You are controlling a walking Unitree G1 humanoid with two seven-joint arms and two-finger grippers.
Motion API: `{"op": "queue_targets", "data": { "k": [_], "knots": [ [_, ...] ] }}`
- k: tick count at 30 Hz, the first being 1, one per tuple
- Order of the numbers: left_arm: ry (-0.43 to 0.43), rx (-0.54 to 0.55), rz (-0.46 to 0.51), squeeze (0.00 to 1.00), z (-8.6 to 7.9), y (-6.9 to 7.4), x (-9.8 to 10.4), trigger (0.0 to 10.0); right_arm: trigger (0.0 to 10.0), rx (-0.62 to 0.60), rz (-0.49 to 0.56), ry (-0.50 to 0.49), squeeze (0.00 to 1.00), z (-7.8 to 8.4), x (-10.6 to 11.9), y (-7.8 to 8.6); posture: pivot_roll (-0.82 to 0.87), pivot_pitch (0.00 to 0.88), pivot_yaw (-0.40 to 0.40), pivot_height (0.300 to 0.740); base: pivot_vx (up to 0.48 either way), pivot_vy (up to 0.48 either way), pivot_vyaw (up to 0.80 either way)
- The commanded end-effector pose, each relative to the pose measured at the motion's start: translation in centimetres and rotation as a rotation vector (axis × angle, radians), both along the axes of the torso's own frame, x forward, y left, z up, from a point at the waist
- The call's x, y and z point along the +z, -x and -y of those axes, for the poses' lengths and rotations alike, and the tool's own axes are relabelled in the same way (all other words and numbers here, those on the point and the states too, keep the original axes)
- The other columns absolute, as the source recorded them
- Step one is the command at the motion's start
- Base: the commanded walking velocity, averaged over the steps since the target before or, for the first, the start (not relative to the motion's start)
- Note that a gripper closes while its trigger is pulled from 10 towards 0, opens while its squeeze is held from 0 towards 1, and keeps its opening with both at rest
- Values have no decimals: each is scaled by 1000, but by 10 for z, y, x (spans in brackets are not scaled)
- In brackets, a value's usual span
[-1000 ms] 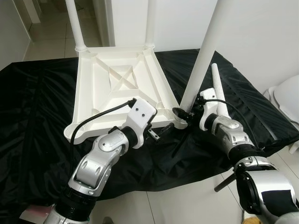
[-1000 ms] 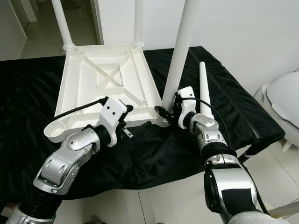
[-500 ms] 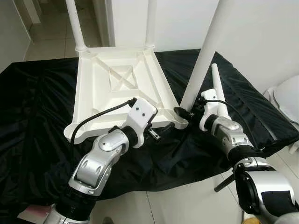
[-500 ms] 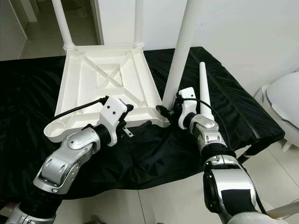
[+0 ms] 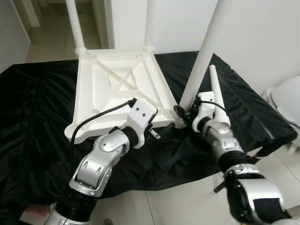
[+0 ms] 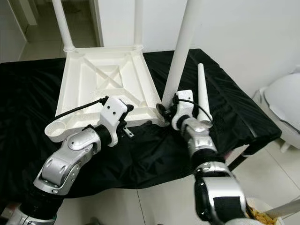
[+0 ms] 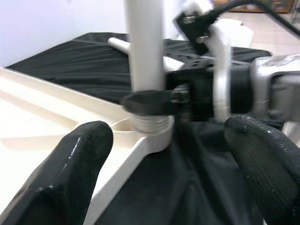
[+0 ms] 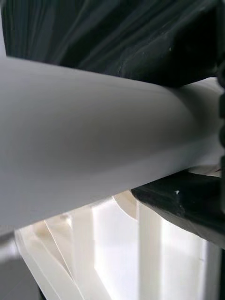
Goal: Building children table
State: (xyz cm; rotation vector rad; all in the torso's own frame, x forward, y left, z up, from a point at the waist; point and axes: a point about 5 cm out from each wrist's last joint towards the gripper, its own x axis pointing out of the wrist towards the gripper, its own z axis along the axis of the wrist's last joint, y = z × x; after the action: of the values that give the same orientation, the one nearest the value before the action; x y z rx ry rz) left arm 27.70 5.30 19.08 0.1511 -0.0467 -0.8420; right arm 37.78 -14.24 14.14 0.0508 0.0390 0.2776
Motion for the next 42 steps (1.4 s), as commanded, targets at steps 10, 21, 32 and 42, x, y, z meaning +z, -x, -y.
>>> {"op": "queue_targets", "data": {
  "k": [10,21,32,42],
  "knots": [
    [1,-29,-12,0,4,2,-2,10000,10000,-325,4,-145,0,-31,-1,9,-51,0,-14,740,0,0,0],
    [-1,-36,-12,0,5,4,-2,10000,10000,-332,7,-144,1000,-33,2,14,-43,0,-22,740,0,0,0],
    [0,-32,-14,0,5,4,-3,10000,10000,-226,59,-148,1000,-28,10,13,-40,0,-25,740,0,0,0],
    [-1,-34,-13,0,6,3,-2,10000,10000,116,60,-12,0,1,10,9,-44,0,-17,740,0,0,0]
  ]
}}
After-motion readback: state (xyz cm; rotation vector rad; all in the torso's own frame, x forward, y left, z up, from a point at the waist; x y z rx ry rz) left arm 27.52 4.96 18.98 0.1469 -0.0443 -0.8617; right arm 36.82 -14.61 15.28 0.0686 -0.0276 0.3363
